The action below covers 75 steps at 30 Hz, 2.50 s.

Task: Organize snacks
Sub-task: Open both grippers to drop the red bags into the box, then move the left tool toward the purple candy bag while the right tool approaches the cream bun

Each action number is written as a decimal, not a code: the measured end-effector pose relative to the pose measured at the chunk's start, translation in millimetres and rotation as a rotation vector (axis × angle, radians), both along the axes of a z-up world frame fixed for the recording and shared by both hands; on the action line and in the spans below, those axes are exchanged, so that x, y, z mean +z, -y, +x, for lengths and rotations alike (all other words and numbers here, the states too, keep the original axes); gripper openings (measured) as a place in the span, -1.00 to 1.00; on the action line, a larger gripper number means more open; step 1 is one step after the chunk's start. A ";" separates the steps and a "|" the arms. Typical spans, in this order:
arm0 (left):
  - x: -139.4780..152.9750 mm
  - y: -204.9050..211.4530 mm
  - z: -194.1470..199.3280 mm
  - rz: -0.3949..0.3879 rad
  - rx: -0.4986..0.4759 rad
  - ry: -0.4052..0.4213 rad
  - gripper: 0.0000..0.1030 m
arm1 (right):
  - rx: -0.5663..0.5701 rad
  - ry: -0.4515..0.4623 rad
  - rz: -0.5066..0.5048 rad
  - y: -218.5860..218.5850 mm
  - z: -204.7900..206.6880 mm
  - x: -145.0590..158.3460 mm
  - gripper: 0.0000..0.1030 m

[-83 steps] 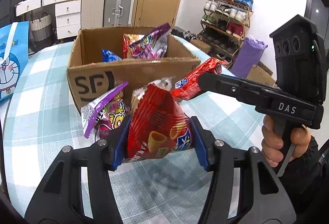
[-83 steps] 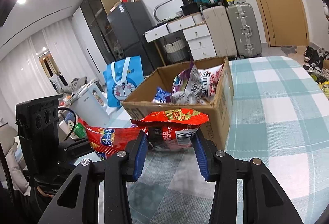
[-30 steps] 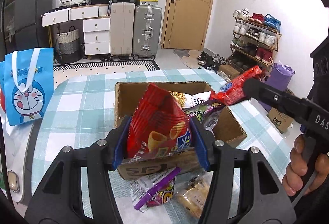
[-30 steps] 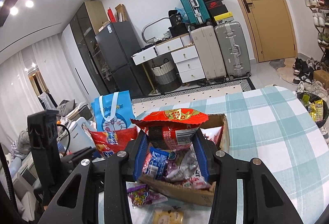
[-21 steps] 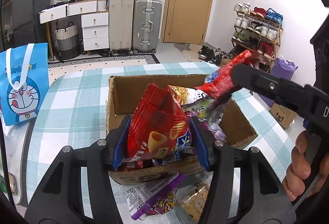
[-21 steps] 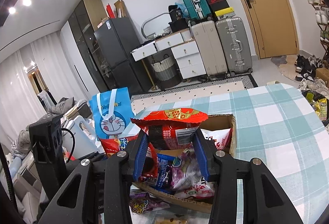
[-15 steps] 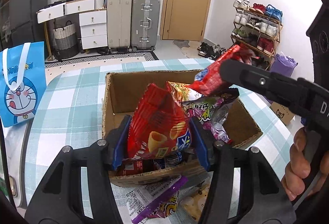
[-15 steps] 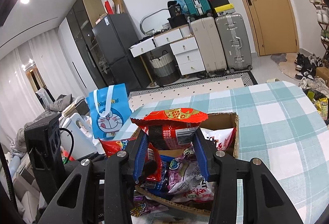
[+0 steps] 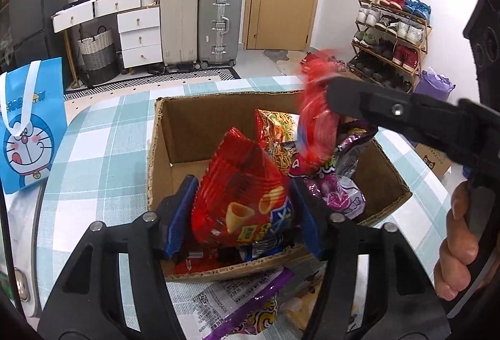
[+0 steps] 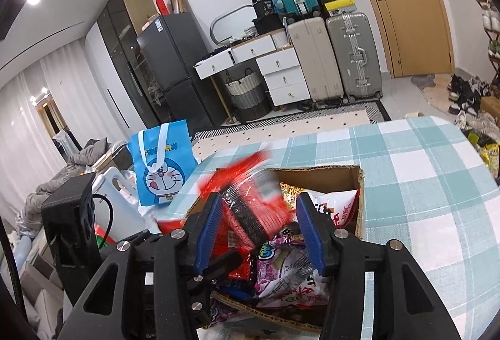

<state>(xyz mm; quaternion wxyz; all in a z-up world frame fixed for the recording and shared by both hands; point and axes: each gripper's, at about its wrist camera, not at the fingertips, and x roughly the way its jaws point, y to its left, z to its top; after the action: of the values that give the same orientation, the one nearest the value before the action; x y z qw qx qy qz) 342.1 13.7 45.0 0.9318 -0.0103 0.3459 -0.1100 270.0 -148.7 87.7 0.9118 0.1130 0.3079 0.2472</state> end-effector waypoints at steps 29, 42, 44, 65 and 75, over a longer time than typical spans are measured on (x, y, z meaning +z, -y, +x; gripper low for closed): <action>29.0 -29.3 -97.0 -0.017 0.104 0.067 0.99 | -0.035 0.006 -0.055 29.4 -64.5 -16.9 0.99; 14.4 -28.9 -138.6 -0.008 0.126 0.064 0.99 | 0.005 -0.057 -0.096 30.3 -92.4 -42.2 0.99; 11.6 -29.2 -140.1 -0.007 0.129 0.058 0.99 | 0.012 -0.061 -0.092 31.1 -95.8 -45.7 0.99; -7.2 -24.8 -135.0 0.020 0.125 0.000 0.99 | 0.053 -0.139 -0.163 11.1 -94.0 -69.0 0.99; -13.7 -31.3 -130.8 0.039 0.115 -0.039 0.99 | 0.105 -0.192 -0.225 -10.8 -95.6 -91.0 0.99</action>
<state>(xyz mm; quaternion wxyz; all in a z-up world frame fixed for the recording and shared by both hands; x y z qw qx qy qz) 211.3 45.0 31.3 0.9296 -0.0139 0.3650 -0.0492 174.4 -137.9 -3.3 0.8708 0.0168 0.4250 0.2466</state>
